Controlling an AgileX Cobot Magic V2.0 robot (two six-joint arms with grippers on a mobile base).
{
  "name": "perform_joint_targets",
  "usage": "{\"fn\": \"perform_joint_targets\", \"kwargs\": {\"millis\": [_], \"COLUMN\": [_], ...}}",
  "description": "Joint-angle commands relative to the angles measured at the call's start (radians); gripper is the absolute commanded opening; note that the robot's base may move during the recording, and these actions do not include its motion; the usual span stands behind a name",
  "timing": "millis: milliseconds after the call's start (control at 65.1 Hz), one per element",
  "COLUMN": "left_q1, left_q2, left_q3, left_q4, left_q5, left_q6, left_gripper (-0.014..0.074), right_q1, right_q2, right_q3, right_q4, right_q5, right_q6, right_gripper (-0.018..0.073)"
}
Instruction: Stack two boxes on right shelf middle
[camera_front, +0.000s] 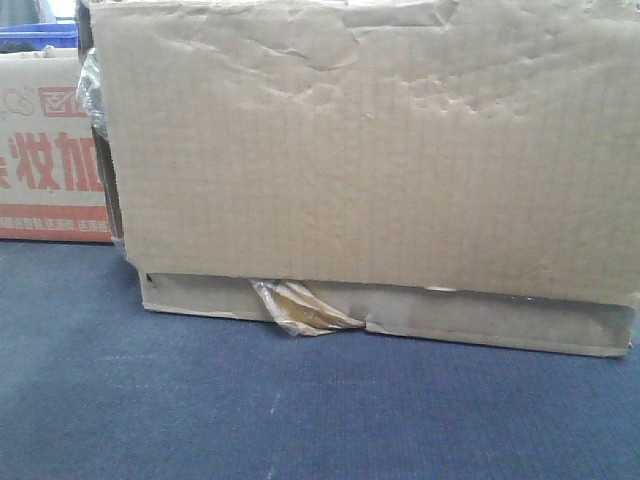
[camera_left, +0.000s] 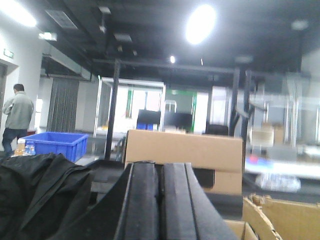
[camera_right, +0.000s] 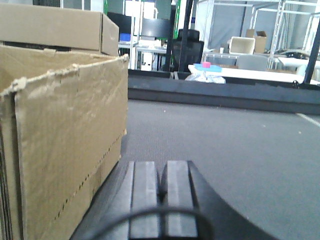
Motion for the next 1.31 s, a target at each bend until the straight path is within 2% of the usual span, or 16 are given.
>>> {"fn": "perform_joint_targets", "kwargs": {"millis": [0, 77, 169, 261, 384, 492, 569, 661, 814, 922, 968, 1076, 1199, 1260, 1291], "left_q1": [0.005, 0.005, 0.005, -0.002, -0.031, -0.049, -0.054, -0.054, -0.054, -0.054, -0.054, -0.047, -0.020, 0.005, 0.021], "left_q2": [0.100, 0.220, 0.359, 0.469, 0.600, 0.712, 0.800, 0.906, 1.100, 1.247, 1.310, 1.453, 1.603, 1.652, 1.680], "left_q3": [-0.156, -0.296, -0.450, -0.565, -0.678, -0.779, -0.850, -0.935, -1.088, -1.189, -1.238, -1.347, -1.496, -1.536, -1.555], "left_q4": [0.054, 0.058, 0.063, 0.063, 0.063, 0.063, 0.059, 0.059, 0.082, 0.084, 0.084, 0.084, 0.080, 0.048, 0.007], "left_q5": [0.159, 0.258, 0.369, 0.415, 0.493, 0.613, 0.705, 0.794, 0.963, 1.092, 1.134, 1.221, 1.221, 1.221, 1.221], "left_q6": [0.000, 0.000, 0.000, 0.000, 0.000, 0.000, 0.000, 0.000, 0.022, 0.080, 0.097, 0.144, 0.160, 0.186, 0.209], "left_gripper": [0.0008, 0.0156, 0.0364, 0.0460, 0.0478, 0.0478, 0.0478, 0.0478, 0.0482, 0.0566, 0.0601, 0.0601, 0.0601, 0.0601, 0.0601], "right_q1": [0.001, 0.001, 0.001, 0.001, 0.001, 0.001, 0.001, 0.001, 0.001, 0.001, 0.001, 0.001, 0.001, 0.001, 0.001], "right_q2": [-0.003, -0.003, -0.003, -0.003, -0.003, 0.059, 0.128, 0.218, 0.323, 0.375, 0.390, 0.409, 0.413, 0.413, 0.413], "right_q3": [0.000, 0.000, -0.031, -0.114, -0.285, -0.425, -0.509, -0.596, -0.667, -0.678, -0.678, -0.678, -0.678, -0.678, -0.678], "right_q4": [-0.009, -0.009, -0.009, -0.007, -0.007, -0.007, -0.007, -0.007, -0.007, -0.007, -0.007, -0.007, -0.007, -0.007, -0.007], "right_q5": [-0.068, -0.086, -0.047, 0.019, 0.129, 0.214, 0.256, 0.296, 0.310, 0.314, 0.314, 0.316, 0.330, 0.338, 0.340], "right_q6": [0.002, 0.002, 0.002, 0.002, 0.002, 0.002, 0.002, 0.002, 0.002, 0.002, 0.002, 0.002, 0.002, 0.002, 0.002], "right_gripper": [-0.0154, -0.0154, -0.0154, -0.0154, -0.0154, -0.0150, -0.0098, 0.0057, 0.0409, 0.0573, 0.0568, 0.0568, 0.0568, 0.0568, 0.0568]}}
